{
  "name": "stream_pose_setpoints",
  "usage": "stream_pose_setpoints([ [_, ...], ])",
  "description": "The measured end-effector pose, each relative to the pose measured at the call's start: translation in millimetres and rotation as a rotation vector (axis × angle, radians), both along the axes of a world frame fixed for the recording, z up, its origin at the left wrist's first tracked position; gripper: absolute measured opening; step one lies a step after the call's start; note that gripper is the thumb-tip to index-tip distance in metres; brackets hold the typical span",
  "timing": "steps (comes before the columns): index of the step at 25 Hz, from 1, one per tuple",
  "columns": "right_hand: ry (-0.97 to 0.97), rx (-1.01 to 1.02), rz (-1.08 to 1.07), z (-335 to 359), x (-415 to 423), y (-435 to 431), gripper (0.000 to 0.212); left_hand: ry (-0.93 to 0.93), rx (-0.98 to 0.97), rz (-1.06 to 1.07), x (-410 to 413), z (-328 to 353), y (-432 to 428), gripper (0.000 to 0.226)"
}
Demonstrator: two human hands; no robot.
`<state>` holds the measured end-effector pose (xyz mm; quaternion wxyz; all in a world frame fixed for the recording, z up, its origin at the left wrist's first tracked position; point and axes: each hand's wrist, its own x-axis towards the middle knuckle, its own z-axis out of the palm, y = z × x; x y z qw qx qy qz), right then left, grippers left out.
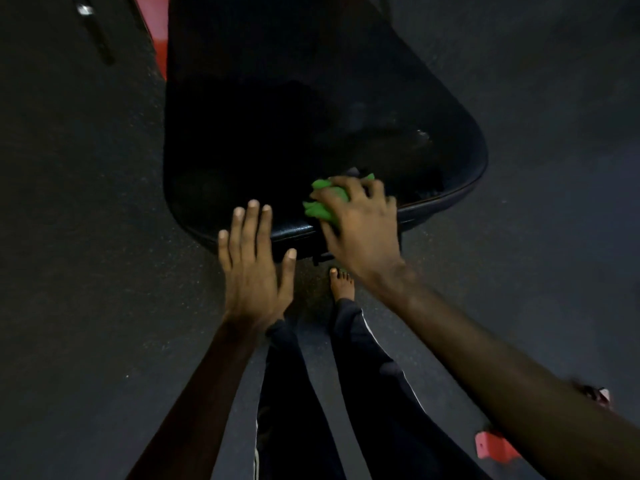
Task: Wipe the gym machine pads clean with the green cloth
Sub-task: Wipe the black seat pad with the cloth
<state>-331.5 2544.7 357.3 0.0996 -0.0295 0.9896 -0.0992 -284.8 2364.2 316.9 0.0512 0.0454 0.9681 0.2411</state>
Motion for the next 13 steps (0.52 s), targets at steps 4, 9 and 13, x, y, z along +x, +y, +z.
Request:
stream_pose_setpoints([
  [4,0.044,-0.004,0.068,0,7,53,0.053,0.008,0.017,-0.109,-3,3,42,0.058],
  [9,0.054,0.067,-0.326,-2,-26,160,0.044,0.011,-0.135,-0.131,-3,-11,46,0.058],
  [13,0.01,0.069,-0.221,1,-25,114,0.05,0.042,-0.159,-0.101,-3,-17,50,0.058],
])
